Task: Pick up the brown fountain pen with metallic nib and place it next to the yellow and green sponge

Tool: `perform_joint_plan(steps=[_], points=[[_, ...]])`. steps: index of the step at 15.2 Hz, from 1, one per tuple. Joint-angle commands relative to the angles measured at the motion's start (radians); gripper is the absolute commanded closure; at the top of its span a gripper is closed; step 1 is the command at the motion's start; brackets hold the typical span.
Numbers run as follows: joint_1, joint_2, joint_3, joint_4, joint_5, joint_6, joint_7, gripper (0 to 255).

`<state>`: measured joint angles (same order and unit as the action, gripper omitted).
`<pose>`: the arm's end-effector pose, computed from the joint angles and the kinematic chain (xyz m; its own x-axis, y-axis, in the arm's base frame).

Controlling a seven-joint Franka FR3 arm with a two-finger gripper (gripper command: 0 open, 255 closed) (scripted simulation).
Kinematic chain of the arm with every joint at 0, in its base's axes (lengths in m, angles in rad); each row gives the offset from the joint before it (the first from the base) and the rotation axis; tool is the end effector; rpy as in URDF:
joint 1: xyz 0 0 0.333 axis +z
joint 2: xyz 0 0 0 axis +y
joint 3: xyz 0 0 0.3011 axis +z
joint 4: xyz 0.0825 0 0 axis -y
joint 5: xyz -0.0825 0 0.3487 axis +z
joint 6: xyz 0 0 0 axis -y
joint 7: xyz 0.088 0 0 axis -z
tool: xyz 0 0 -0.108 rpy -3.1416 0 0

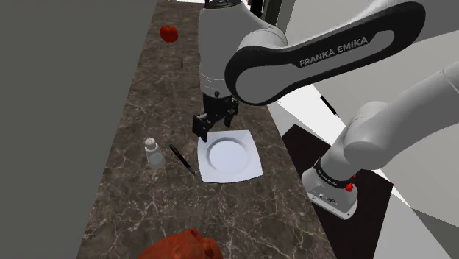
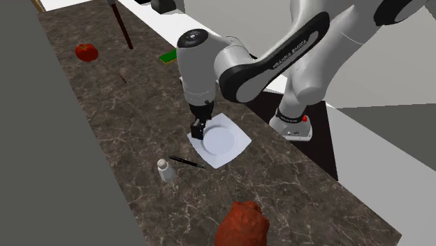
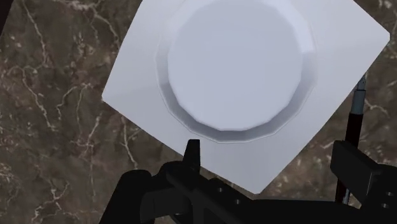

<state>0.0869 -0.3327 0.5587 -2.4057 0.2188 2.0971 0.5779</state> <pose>0.3272 0.2662 0.4210 0.9973 -0.0708 -0.0193 -0.0709 -0.9975 -0.0032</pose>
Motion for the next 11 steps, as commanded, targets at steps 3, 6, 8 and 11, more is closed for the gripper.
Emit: perform_joint_plan(steps=[3,6,8,11], points=[[-0.023,0.161,0.094,0.086,-0.097,0.088,0.147,0],[-0.029,0.297,0.149,0.163,-0.217,0.132,0.283,0],[-0.016,0.395,0.168,0.223,-0.315,0.148,0.380,0],[-0.002,0.435,0.161,0.227,-0.355,0.174,0.413,0]])
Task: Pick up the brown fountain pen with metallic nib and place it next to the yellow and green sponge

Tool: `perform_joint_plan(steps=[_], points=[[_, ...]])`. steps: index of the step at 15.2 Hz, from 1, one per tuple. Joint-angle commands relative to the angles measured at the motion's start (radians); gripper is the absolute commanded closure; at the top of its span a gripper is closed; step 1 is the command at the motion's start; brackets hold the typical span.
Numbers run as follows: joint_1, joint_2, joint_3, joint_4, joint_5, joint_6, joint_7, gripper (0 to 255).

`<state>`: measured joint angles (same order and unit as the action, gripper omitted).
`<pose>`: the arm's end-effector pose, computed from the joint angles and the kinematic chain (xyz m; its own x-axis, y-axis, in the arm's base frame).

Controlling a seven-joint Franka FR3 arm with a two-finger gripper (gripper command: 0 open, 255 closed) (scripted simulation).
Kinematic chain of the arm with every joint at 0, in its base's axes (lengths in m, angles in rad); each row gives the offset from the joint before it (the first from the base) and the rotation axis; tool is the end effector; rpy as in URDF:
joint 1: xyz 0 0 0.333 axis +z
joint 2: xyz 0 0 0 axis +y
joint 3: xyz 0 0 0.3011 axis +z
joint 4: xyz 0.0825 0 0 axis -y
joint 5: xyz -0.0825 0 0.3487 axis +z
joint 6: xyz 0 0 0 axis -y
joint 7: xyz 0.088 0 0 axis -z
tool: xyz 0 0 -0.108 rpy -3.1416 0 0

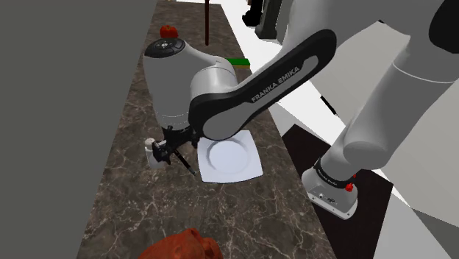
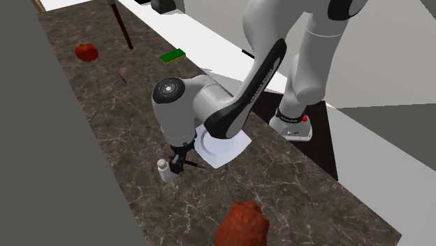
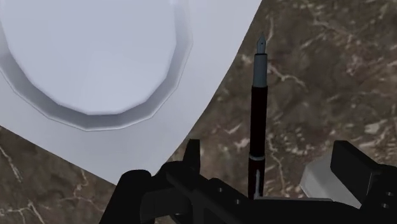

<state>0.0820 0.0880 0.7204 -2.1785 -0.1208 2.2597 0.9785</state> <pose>0.3631 0.3666 0.3681 0.9940 -0.1020 0.0391 -0.1024 -0.9947 0.0073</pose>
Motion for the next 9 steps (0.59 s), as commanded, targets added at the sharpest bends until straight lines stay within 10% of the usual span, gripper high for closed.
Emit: perform_joint_plan(steps=[1,9], points=[[0.004,0.024,-0.003,-0.005,-0.025,0.023,0.019,0],[0.014,0.074,-0.015,-0.023,-0.075,0.076,0.054,0]])
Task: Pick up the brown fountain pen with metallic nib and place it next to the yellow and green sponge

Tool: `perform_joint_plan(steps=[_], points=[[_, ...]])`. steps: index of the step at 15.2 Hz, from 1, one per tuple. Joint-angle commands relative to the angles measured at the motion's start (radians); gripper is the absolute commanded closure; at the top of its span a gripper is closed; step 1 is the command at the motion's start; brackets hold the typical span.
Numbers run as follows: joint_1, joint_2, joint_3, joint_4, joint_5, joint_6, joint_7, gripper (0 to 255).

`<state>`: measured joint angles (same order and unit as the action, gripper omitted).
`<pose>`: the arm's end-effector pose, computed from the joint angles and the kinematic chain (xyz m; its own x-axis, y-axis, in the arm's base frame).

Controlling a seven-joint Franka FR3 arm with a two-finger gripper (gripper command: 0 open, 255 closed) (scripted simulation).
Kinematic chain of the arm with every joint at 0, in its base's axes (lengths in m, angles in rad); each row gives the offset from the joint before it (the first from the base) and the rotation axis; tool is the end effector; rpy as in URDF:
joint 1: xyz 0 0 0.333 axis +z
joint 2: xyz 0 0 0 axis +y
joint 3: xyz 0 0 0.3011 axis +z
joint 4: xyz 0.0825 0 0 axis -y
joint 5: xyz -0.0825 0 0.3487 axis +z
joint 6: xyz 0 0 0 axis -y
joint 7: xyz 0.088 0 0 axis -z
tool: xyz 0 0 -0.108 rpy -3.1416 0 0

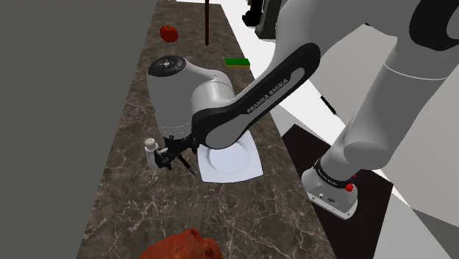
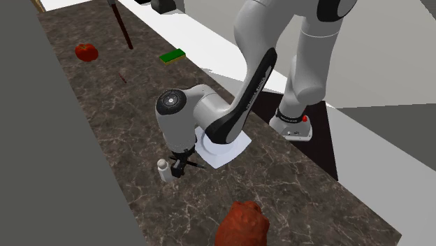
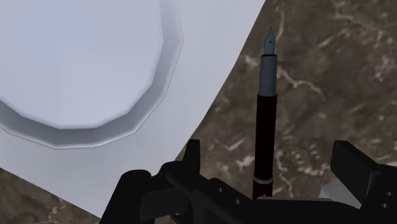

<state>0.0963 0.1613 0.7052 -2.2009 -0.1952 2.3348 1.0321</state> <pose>0.3661 0.3680 0.3361 0.9938 -0.1032 0.0408 -0.1035 -0.9946 0.0069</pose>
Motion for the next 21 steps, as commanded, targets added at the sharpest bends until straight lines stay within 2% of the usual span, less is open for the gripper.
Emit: perform_joint_plan(steps=[1,4,5,14,21], points=[[0.000,0.000,0.000,-0.001,-0.001,0.001,0.000,0],[0.000,0.000,0.000,0.000,0.000,0.001,0.000,0],[0.000,0.000,0.000,0.000,0.000,0.001,0.000,255],[0.000,0.000,0.000,-0.001,-0.001,0.001,0.000,255],[-0.016,-0.071,0.016,0.032,0.071,-0.081,-0.052,255]])
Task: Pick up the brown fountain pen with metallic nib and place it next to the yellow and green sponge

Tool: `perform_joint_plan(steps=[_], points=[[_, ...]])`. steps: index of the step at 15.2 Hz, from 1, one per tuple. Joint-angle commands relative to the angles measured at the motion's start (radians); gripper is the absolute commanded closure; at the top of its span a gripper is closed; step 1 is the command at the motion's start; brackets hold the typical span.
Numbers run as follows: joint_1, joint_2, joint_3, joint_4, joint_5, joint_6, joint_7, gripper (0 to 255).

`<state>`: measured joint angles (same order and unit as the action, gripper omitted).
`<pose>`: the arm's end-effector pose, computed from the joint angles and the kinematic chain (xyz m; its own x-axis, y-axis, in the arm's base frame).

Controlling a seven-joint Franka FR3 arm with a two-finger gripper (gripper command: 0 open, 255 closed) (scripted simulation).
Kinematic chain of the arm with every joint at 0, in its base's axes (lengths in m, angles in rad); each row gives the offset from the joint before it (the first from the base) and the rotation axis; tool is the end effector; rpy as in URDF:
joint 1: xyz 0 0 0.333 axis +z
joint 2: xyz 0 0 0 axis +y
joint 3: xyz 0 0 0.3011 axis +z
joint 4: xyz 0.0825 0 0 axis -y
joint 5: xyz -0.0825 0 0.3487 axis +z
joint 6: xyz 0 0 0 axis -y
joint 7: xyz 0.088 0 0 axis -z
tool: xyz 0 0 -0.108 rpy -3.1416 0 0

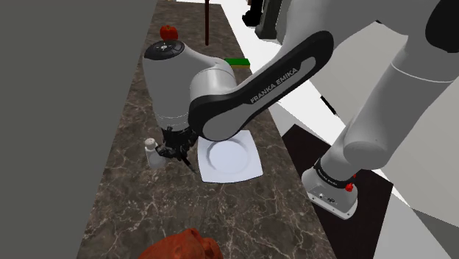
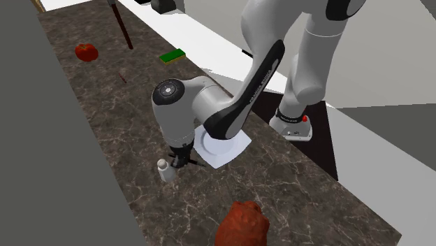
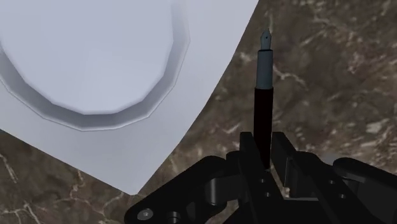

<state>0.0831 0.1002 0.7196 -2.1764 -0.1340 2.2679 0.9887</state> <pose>0.3646 0.3675 0.3649 0.9938 -0.1035 0.0414 -0.1038 -0.9946 0.0067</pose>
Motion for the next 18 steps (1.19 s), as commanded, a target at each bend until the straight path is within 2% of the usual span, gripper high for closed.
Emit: perform_joint_plan(steps=[1,11,18], points=[[-0.004,-0.019,0.003,0.013,0.019,-0.027,-0.015,255],[-0.013,-0.099,0.004,0.081,0.091,-0.152,-0.069,255],[-0.098,-0.136,-0.087,0.043,0.121,-0.138,-0.261,255]])
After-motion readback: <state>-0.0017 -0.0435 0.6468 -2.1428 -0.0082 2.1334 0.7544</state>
